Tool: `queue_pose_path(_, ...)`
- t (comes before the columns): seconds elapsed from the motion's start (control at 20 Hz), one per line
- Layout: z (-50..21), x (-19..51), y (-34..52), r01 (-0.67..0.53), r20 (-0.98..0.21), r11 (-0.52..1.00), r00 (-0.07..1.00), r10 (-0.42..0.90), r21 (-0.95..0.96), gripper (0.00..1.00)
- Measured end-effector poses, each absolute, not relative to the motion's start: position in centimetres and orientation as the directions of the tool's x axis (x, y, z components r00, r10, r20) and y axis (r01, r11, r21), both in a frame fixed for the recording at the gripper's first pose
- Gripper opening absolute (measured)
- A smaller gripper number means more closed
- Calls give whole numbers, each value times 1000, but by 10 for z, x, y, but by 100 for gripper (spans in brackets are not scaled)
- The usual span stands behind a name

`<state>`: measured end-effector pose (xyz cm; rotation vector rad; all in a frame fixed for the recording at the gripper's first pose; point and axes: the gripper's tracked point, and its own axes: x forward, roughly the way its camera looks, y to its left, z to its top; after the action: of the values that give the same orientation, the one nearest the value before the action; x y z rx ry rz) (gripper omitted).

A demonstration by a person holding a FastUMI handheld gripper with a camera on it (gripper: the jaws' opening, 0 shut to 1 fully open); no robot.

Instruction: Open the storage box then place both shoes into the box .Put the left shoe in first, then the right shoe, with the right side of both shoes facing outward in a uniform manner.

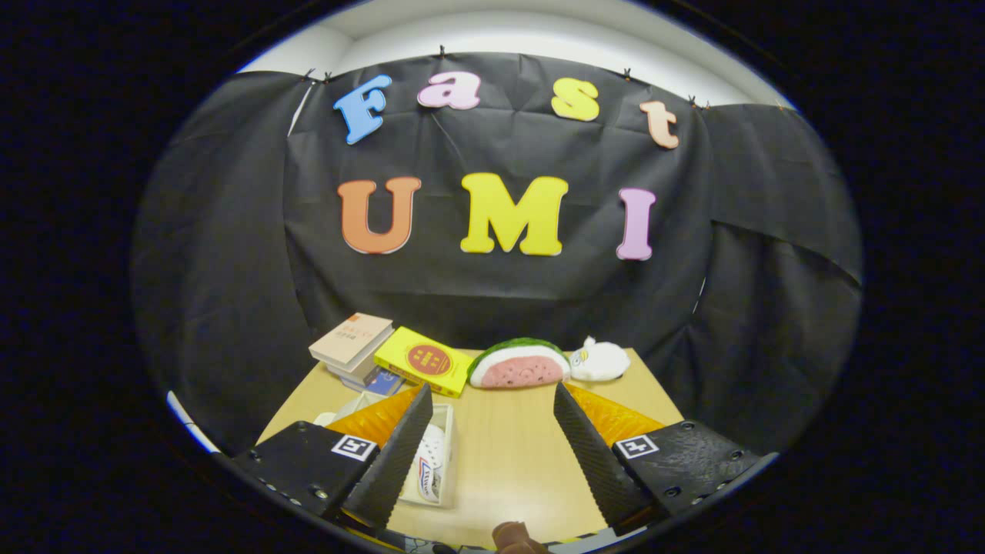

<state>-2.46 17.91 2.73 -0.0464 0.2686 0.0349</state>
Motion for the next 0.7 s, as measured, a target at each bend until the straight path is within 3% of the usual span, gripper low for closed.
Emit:
queue_pose_path(0.35,95,-54,127,81,29,994,996,-79,-77,96)
queue_pose_path(0.5,97,-70,114,80,48,993,996,-76,-81,96)
queue_pose_path(0.7,64,-65,94,55,-38,997,998,-57,-48,96)
